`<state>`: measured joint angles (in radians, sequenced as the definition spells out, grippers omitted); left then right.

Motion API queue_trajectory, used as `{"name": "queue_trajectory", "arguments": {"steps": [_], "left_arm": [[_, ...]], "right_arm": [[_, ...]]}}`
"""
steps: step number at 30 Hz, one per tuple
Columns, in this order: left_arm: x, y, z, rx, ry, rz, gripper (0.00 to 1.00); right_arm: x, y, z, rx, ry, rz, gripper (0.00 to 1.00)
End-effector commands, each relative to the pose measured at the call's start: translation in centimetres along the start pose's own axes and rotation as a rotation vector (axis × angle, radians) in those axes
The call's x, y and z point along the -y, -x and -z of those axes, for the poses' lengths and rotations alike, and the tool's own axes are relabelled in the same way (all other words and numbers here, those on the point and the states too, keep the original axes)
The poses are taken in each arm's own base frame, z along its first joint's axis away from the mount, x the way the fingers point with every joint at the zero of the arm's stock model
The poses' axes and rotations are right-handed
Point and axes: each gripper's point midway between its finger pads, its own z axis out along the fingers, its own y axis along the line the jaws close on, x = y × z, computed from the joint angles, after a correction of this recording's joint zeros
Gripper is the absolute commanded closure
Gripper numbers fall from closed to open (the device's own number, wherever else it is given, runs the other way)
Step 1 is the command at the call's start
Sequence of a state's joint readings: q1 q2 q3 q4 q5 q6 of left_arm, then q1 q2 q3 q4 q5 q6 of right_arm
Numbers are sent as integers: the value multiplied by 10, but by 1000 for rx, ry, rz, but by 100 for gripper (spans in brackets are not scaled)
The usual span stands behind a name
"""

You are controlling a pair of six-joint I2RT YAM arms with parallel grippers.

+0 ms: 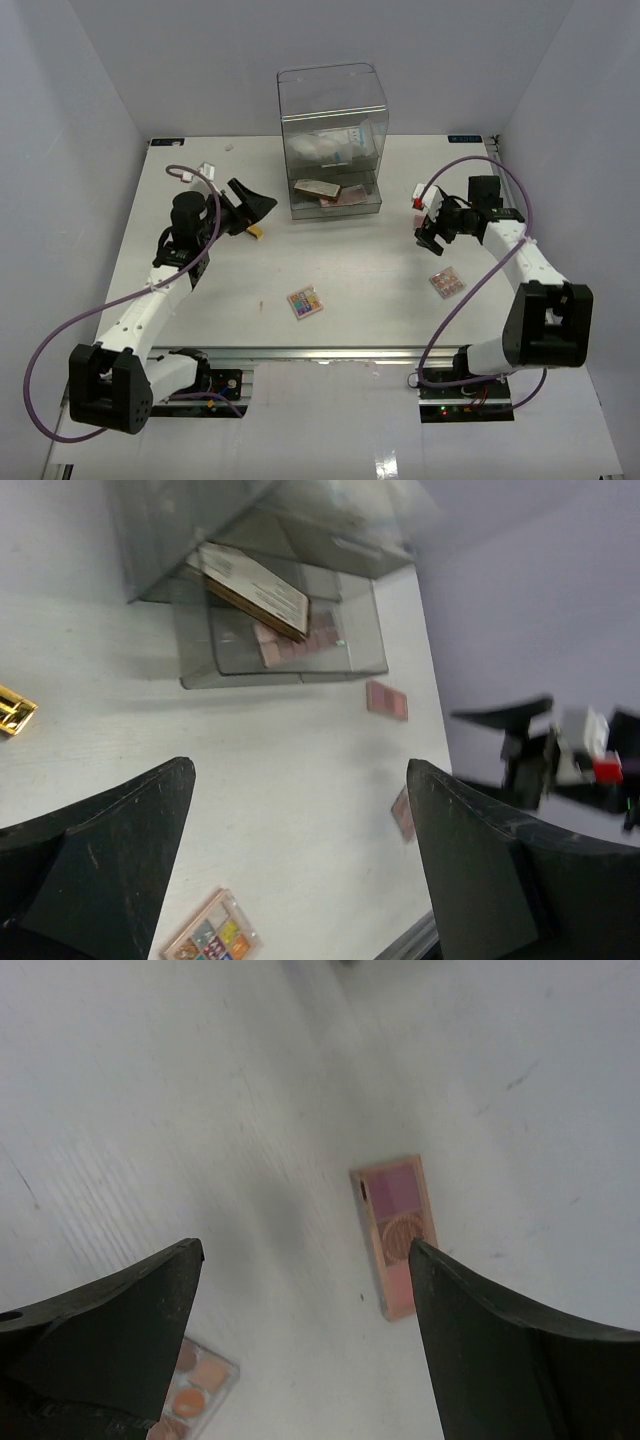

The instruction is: Organize the makeup

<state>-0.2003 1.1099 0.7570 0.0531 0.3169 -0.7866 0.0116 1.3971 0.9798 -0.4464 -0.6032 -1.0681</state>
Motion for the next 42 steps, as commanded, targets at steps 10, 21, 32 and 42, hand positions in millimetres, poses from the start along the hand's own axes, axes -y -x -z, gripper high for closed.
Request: {"name": "queue_trajectory", "arguments": {"steps": [10, 21, 32, 42], "left_arm": [[27, -32, 12, -128, -282, -393, 2], [25, -30, 13, -121, -273, -403, 2], [25, -32, 13, -130, -279, -396, 2], [24, -32, 12, -134, -279, -391, 2]], "right_arm": [[76, -83, -31, -328, 103, -3, 10], [64, -106, -54, -364, 240, -68, 10], [61, -118, -67, -373, 294, -94, 6], [59, -122, -78, -361, 355, -126, 10]]}}
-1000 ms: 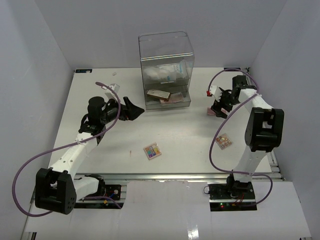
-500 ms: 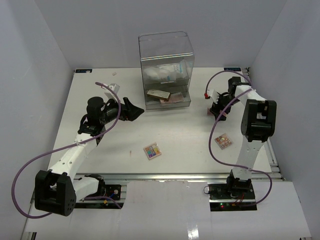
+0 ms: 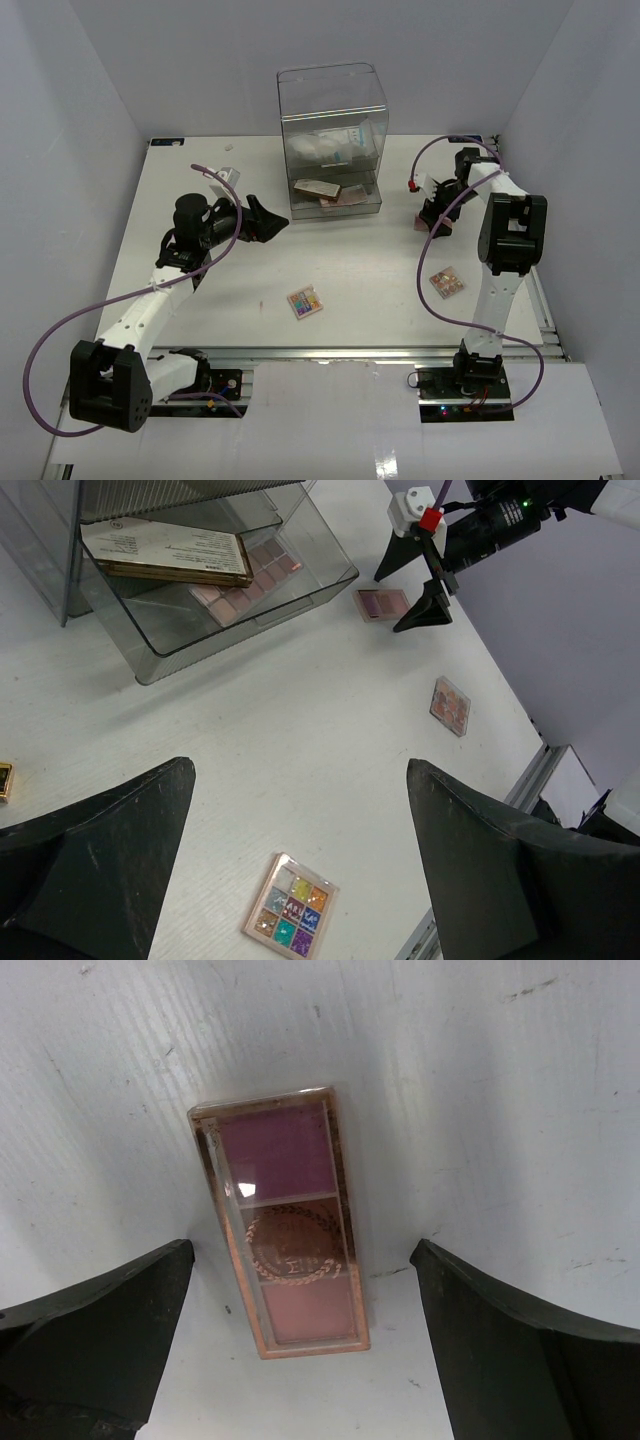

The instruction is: Organize the makeup

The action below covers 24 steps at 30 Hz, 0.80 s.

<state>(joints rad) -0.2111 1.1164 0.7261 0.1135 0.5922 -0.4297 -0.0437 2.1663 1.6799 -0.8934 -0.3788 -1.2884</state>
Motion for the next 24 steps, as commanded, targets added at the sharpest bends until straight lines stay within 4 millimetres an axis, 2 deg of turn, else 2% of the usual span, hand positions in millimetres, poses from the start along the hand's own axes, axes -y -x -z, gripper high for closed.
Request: {"name": "queue_trajectory", "arguments": {"steps": [1, 4, 9, 13, 17, 18, 20, 21, 24], "left_arm": [[5, 5, 3, 17, -27, -28, 2], [6, 5, 3, 16, -31, -28, 2], [6, 4, 3, 15, -31, -23, 2], [5, 4, 3, 16, -27, -24, 2], [5, 4, 3, 15, -25, -24, 2], [5, 3, 3, 14, -26, -23, 2], [5, 4, 3, 16, -27, -24, 2], [6, 4, 3, 15, -28, -24, 2], [6, 5, 4, 16, -31, -24, 2]], "right_arm": [[-9, -1, -11, 12, 73, -12, 14], [-14, -3, -12, 5, 84, -12, 23], [-14, -5, -7, -12, 64, -28, 57], [-15, -2, -1, -9, 36, -32, 73], [-24, 10, 19, 27, 8, -13, 80], [-26, 16, 30, 40, -12, 4, 81], [-38, 23, 42, 64, -20, 30, 82], [-42, 32, 57, 80, -49, 57, 83], [-66, 52, 82, 110, -69, 130, 84]]}}
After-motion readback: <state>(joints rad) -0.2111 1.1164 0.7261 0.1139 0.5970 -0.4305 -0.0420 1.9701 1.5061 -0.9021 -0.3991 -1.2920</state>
